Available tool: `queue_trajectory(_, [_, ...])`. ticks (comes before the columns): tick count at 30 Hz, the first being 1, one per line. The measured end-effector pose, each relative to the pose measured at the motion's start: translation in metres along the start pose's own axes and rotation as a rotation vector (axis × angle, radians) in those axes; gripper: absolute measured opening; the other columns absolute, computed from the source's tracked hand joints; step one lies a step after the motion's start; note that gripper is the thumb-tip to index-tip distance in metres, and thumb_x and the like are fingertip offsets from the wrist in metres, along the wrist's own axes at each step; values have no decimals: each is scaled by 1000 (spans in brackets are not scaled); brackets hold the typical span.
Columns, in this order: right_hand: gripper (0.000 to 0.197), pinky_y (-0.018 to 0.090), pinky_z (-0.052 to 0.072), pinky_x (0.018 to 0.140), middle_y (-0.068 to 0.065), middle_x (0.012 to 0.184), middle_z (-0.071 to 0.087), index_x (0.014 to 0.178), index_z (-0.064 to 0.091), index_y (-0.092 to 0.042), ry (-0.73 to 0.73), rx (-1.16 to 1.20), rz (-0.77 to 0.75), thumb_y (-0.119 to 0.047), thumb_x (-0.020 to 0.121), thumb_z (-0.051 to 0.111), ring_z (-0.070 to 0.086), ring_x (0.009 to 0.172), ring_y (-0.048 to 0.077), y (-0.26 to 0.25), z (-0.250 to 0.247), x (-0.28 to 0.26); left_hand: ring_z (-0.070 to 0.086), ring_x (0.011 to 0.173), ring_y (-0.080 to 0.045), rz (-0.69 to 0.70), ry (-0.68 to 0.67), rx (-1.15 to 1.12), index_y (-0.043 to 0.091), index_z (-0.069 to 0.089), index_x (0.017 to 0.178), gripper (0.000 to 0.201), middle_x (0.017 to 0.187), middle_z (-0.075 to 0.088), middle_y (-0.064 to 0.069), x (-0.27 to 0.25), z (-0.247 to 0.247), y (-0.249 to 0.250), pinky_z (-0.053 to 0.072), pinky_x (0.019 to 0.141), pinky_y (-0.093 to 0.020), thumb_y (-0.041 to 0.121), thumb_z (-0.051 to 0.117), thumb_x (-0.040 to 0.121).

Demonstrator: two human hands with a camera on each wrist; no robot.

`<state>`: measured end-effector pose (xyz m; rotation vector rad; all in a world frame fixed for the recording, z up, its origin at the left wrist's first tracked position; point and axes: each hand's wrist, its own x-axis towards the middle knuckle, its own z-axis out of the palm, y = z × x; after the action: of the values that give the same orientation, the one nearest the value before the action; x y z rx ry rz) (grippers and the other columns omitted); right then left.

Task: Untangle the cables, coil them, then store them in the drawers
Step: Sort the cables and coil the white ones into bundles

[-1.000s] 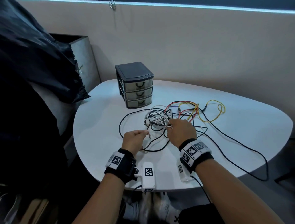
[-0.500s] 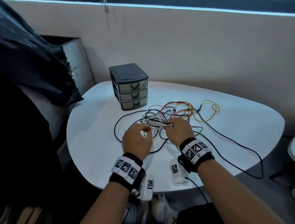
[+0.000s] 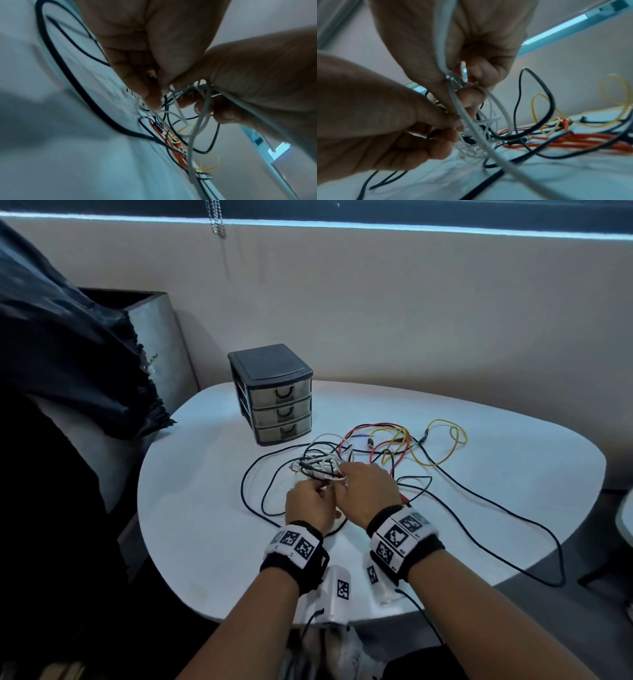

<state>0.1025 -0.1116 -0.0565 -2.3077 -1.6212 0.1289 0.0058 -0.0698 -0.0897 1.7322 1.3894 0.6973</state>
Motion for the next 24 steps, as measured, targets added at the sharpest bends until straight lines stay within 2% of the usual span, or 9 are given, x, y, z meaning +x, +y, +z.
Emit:
queue_trajectory(2, [11,32,43,69,8,100,68,92,60,-20,-39,-39,13,-25,90,51,64,96,31,-1,-1,5,68,55,-6,31,-11,-68,12,76,89,19,66,71,1,-4,-5,-2,48,53,-12,20,59,94])
queue_trajectory(4, [12,32,41,68,9,99,67,95,61,-17,-53,-69,28,-22,91,51,63,96,32,-1,-1,10,65,49,-1,78,-22,-91,10,75,86,18,64,70,1,-7,-9,-3,48,52,-11,18,62,94])
queue_trajectory(8, [15,33,45,69,9,100,67,101,62,-17,-14,-114,14,-21,93,50,63,94,31,1,0,16,68,63,-8,185,-105,-61,19,72,73,19,64,70,6,-6,-28,-7,51,66,-19,17,67,91])
queue_trajectory(11, [17,33,45,70,8,100,67,101,63,-17,2,-96,23,-20,94,49,63,94,31,7,-1,18,67,70,-7,198,-189,-21,22,72,77,14,68,70,8,-5,-48,-20,45,64,-10,19,70,90])
queue_trajectory(14, [17,31,40,67,7,99,67,98,63,-16,14,-48,44,-23,94,48,62,95,31,11,-3,19,64,65,-4,174,-270,-74,21,74,78,13,65,70,9,-7,-59,-33,48,67,-16,20,71,90])
queue_trajectory(17, [15,32,45,69,8,99,68,96,63,-19,11,23,40,-24,94,49,62,95,33,14,-1,18,61,56,-2,138,-277,-109,21,77,80,13,71,73,10,-9,-59,-31,49,62,-18,24,70,91])
queue_trajectory(19, [19,35,49,76,7,106,69,105,65,-20,10,50,30,-24,95,50,62,101,33,17,-1,15,63,51,-9,127,-188,-168,20,78,81,19,82,75,13,-8,-58,-26,46,54,-15,30,68,92])
queue_trajectory(21, [25,35,49,82,7,113,68,115,66,-20,17,107,50,-24,97,49,61,105,33,23,-3,12,64,51,-15,80,19,-262,20,77,81,21,83,75,13,-4,-57,-21,47,52,-16,31,65,94])
queue_trajectory(24, [18,32,46,76,7,103,69,104,67,-20,65,240,64,-25,97,51,62,95,31,37,-5,10,64,75,-15,-15,319,-255,26,71,84,14,83,70,14,5,-58,-23,50,74,-26,30,61,94])
